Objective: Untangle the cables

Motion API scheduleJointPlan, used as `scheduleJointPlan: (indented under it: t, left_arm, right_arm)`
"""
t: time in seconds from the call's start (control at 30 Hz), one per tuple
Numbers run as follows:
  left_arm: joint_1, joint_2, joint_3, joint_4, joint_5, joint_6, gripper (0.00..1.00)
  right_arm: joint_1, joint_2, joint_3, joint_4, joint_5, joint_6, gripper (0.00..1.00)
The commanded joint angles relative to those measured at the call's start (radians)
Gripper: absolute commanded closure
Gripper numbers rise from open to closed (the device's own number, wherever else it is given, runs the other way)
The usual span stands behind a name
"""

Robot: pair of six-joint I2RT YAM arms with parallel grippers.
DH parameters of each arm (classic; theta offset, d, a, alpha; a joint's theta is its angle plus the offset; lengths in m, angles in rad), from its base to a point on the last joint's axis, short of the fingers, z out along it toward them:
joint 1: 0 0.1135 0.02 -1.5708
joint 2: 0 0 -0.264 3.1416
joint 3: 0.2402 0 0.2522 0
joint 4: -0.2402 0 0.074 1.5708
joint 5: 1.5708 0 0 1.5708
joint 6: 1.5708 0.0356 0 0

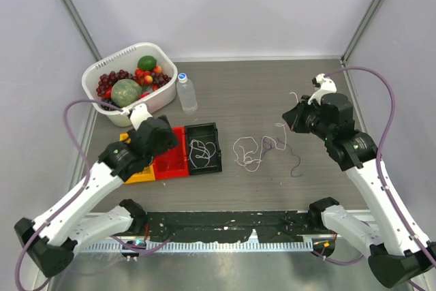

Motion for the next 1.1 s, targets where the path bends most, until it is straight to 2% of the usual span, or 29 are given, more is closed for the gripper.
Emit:
scheduleJointPlan:
  t: [0.0, 0.03, 0.17, 0.27, 0.37, 0.5, 0.67, 0.83, 0.93, 1.07]
  left_arm:
    - [0.002, -0.109, 0.012, 0.183, 0.043, 0.089, 0.23]
    - [0.001, -0.125, 0.003, 0.212, 0.047, 0.105, 0.22]
    - [0.002, -0.167, -0.040, 0.362, 0.122, 0.194, 0.18]
    - [0.002, -0.181, -0.082, 0.577, 0.344, 0.296, 0.17]
    - [0.002, -0.118, -0.056, 0.727, 0.576, 0.365, 0.17]
    - [0.002, 0.003, 0.037, 0.795, 0.792, 0.425, 0.18]
    - [0.001, 0.086, 0.113, 0.837, 0.878, 0.449, 0.21]
    - [-0.001, 0.095, 0.098, 0.975, 0.957, 0.429, 0.18]
    - [-0.001, 0.109, 0.098, 1.022, 0.980, 0.388, 0.17]
    - [-0.002, 0.112, 0.104, 1.133, 0.994, 0.311, 0.15]
  right_arm:
    - [0.005, -0.061, 0.091, 0.151, -0.322, -0.011, 0.99]
    - [0.005, -0.059, 0.098, 0.183, -0.392, 0.012, 0.99]
    - [0.005, -0.024, 0.144, 0.237, -0.517, 0.056, 0.99]
    - [0.006, -0.001, 0.228, 0.237, -0.514, 0.073, 0.99]
    - [0.005, 0.040, 0.308, 0.281, -0.546, 0.136, 0.99]
    - [0.006, 0.097, 0.420, 0.375, -0.600, 0.251, 0.99]
    - [0.005, 0.200, 0.649, 0.472, -0.607, 0.381, 0.99]
    - [0.005, 0.332, 0.893, 0.561, -0.589, 0.504, 0.99]
    - [0.005, 0.396, 0.963, 0.575, -0.572, 0.543, 0.99]
    - [0.005, 0.421, 0.966, 0.590, -0.586, 0.549, 0.99]
